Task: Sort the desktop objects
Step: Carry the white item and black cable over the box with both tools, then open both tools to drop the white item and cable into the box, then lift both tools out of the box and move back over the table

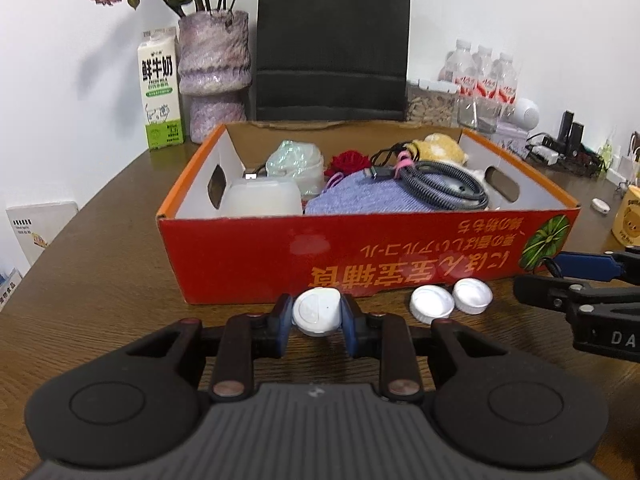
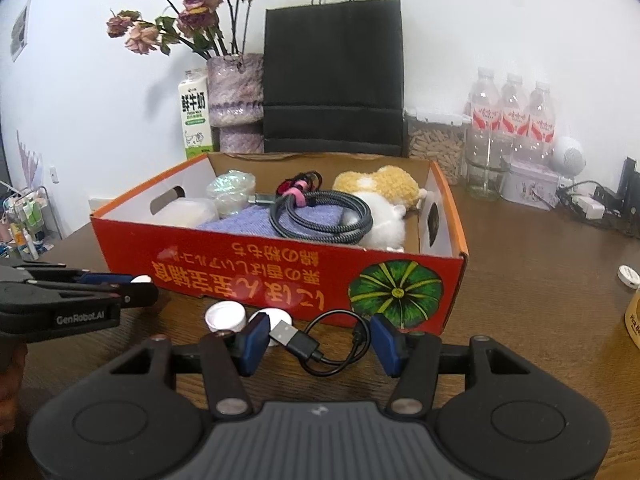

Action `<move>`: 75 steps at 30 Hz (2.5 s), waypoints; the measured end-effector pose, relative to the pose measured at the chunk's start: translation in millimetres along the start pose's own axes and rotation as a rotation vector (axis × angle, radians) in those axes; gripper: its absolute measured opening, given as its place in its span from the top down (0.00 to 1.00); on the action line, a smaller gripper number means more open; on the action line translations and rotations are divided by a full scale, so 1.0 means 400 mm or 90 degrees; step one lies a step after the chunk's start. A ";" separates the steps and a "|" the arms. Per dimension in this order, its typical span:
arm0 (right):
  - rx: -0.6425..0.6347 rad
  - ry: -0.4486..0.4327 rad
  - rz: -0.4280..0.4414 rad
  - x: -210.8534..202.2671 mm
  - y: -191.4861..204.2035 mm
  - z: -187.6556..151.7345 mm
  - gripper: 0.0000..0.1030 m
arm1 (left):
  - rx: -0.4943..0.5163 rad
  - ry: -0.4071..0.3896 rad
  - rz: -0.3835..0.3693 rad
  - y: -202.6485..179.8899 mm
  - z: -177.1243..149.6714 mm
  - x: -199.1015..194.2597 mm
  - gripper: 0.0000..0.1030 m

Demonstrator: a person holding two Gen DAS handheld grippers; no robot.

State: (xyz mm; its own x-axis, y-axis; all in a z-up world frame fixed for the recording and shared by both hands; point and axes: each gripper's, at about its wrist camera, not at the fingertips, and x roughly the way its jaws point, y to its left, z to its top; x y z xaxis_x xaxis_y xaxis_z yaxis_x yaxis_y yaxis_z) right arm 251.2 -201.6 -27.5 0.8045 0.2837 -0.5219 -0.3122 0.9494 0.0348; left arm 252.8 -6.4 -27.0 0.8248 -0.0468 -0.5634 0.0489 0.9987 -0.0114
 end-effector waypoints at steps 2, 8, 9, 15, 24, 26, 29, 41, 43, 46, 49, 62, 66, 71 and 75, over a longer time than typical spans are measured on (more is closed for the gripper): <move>-0.004 -0.012 0.005 -0.013 0.007 0.007 0.47 | -0.001 -0.012 -0.007 -0.005 0.001 -0.020 0.75; -0.016 -0.053 0.015 -0.049 0.020 0.048 0.47 | 0.010 -0.062 -0.029 -0.027 0.032 -0.075 0.75; -0.017 -0.059 0.015 -0.053 0.021 0.058 0.47 | 0.012 -0.068 -0.033 -0.029 0.041 -0.080 0.75; -0.025 -0.085 0.011 -0.060 0.026 0.117 0.47 | 0.024 -0.118 -0.036 -0.042 0.107 -0.107 0.75; -0.025 -0.116 0.009 -0.033 0.039 0.203 0.47 | 0.030 -0.171 -0.028 -0.038 0.193 -0.107 0.75; -0.019 -0.125 0.006 -0.021 0.039 0.223 0.47 | 0.026 -0.173 -0.027 -0.034 0.209 -0.093 0.75; -0.009 -0.130 0.003 0.005 0.037 0.250 0.47 | 0.023 -0.175 -0.021 -0.027 0.229 -0.070 0.75; 0.019 -0.081 -0.014 0.186 0.014 0.287 0.47 | -0.012 -0.133 -0.001 0.023 0.269 0.083 0.75; 0.020 -0.069 -0.018 0.212 0.008 0.281 0.47 | -0.010 -0.120 0.003 0.029 0.267 0.110 0.75; 0.019 -0.049 -0.023 0.239 0.001 0.268 0.47 | -0.005 -0.097 0.009 0.034 0.256 0.145 0.75; 0.017 -0.035 -0.026 0.254 -0.003 0.257 0.47 | 0.007 -0.083 0.012 0.033 0.246 0.169 0.75; 0.049 -0.051 -0.046 0.231 -0.036 0.261 0.00 | 0.003 -0.150 0.098 0.036 0.245 0.137 0.00; 0.048 -0.053 -0.052 0.228 -0.039 0.262 0.00 | 0.002 -0.142 0.089 0.036 0.249 0.138 0.00; 0.042 -0.053 -0.053 0.224 -0.035 0.262 0.00 | 0.005 -0.135 0.092 0.033 0.246 0.140 0.00; 0.041 -0.056 -0.052 0.215 -0.033 0.261 0.00 | 0.001 -0.139 0.091 0.033 0.244 0.133 0.00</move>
State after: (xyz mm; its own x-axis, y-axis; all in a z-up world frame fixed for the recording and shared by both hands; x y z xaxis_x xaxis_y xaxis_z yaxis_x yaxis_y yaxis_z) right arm 377.4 -175.6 16.1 0.8679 0.2129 -0.4489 -0.2131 0.9757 0.0507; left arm 352.2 2.4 23.4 0.9254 0.0914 -0.3677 -0.0761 0.9955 0.0560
